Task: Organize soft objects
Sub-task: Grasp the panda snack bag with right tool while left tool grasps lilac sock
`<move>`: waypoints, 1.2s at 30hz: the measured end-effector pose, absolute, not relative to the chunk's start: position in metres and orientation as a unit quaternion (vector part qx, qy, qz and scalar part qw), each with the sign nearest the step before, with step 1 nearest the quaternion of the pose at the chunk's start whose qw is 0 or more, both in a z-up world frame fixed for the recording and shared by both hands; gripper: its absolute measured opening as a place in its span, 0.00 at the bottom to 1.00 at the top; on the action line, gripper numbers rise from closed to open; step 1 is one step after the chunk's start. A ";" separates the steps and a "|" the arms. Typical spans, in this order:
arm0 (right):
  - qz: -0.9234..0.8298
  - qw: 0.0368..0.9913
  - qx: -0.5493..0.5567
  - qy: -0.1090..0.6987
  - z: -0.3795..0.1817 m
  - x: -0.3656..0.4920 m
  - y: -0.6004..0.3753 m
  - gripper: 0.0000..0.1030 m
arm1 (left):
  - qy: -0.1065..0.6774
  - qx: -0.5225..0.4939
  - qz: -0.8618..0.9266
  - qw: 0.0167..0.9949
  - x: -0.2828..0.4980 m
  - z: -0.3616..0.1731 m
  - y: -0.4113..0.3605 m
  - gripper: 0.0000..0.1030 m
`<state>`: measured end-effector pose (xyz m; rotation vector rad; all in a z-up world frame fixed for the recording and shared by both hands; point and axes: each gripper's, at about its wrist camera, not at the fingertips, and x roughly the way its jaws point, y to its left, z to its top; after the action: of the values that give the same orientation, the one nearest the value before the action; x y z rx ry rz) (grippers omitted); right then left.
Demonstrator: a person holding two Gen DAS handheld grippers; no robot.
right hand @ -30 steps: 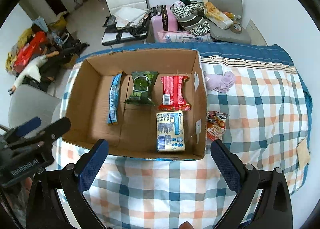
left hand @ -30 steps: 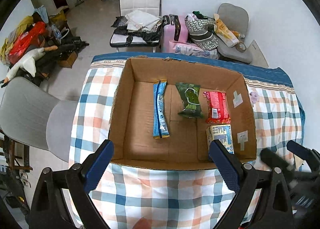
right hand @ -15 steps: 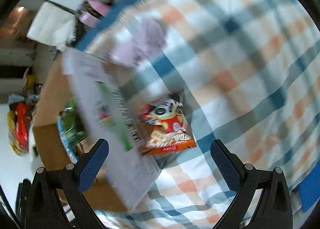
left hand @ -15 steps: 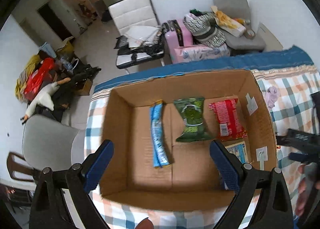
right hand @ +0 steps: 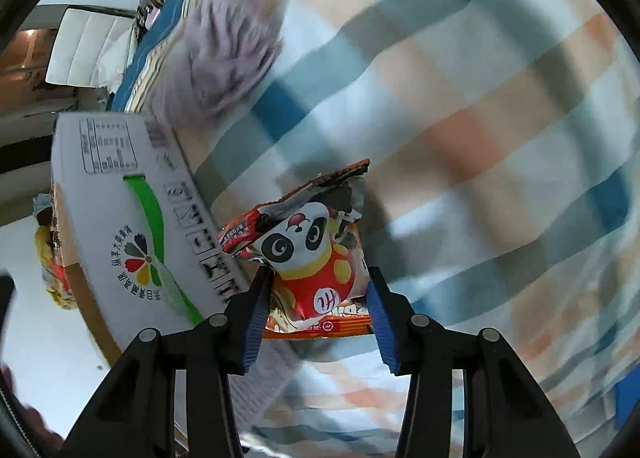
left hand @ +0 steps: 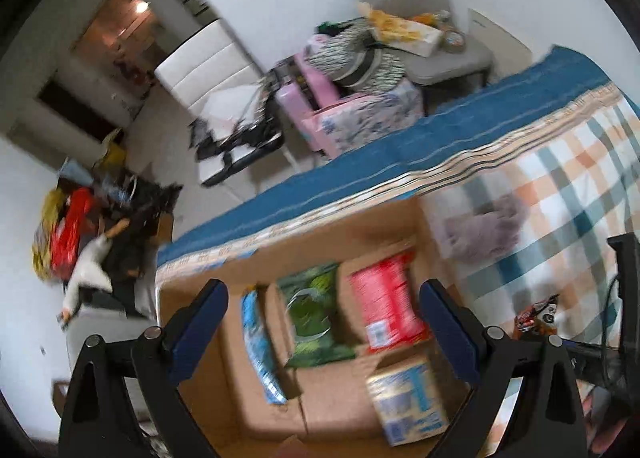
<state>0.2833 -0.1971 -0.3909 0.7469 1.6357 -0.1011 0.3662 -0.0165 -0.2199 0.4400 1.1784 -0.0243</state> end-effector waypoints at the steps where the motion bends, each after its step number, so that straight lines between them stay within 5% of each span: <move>1: -0.048 0.629 0.318 0.707 -0.384 0.282 -0.204 0.47 | 0.551 0.219 -0.026 0.805 0.371 -0.221 -0.032 0.95; 11: -0.071 0.654 0.292 0.694 -0.357 0.293 -0.280 0.47 | 0.612 0.385 -0.161 0.671 0.414 -0.311 -0.161 0.95; 22: -0.068 0.643 0.288 0.706 -0.369 0.300 -0.329 0.47 | 0.682 0.438 -0.189 0.554 0.424 -0.416 -0.178 0.93; 27: -0.066 0.642 0.275 0.712 -0.375 0.304 -0.328 0.47 | 0.709 0.393 -0.200 0.550 0.423 -0.428 -0.179 0.65; 29: -0.065 0.642 0.273 0.713 -0.376 0.305 -0.328 0.47 | 0.719 0.373 -0.209 0.548 0.423 -0.422 -0.178 0.46; 36: -0.069 0.649 0.254 0.714 -0.375 0.310 -0.311 0.47 | 0.682 0.355 -0.202 0.607 0.411 -0.401 -0.181 0.41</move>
<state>0.3102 -0.3113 -0.3755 0.5772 1.6234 -0.1576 0.4106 -0.1807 -0.4009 0.8205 1.5763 -0.4678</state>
